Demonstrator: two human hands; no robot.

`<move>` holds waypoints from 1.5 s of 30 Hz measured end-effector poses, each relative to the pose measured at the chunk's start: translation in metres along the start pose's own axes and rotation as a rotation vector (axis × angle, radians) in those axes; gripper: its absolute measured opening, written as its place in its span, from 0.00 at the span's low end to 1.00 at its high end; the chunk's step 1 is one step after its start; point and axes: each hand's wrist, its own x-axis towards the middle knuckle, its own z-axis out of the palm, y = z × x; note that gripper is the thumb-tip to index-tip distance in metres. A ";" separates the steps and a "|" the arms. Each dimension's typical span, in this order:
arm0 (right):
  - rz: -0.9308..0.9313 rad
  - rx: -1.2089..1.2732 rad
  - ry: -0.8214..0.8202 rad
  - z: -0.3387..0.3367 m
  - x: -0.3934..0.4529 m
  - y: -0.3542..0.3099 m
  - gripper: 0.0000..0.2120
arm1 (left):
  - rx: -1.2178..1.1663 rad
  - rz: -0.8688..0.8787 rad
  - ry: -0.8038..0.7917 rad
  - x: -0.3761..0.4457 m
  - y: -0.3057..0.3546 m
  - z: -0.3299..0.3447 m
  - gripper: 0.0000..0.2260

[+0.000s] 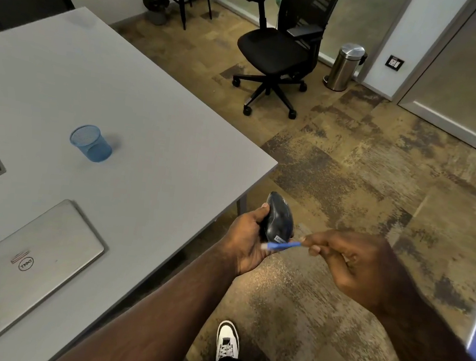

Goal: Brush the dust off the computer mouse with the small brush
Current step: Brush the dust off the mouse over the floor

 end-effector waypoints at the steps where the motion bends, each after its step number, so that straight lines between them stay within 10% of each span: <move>1: -0.003 -0.017 0.036 -0.001 0.000 0.000 0.12 | 0.015 0.003 -0.001 0.000 0.000 0.000 0.22; 41: 0.212 -0.058 0.373 -0.008 0.012 0.006 0.09 | 0.019 -0.009 -0.102 -0.006 0.000 0.002 0.21; 45: 0.147 0.034 0.148 -0.008 0.010 0.003 0.08 | 0.051 0.008 -0.086 -0.005 -0.003 0.003 0.22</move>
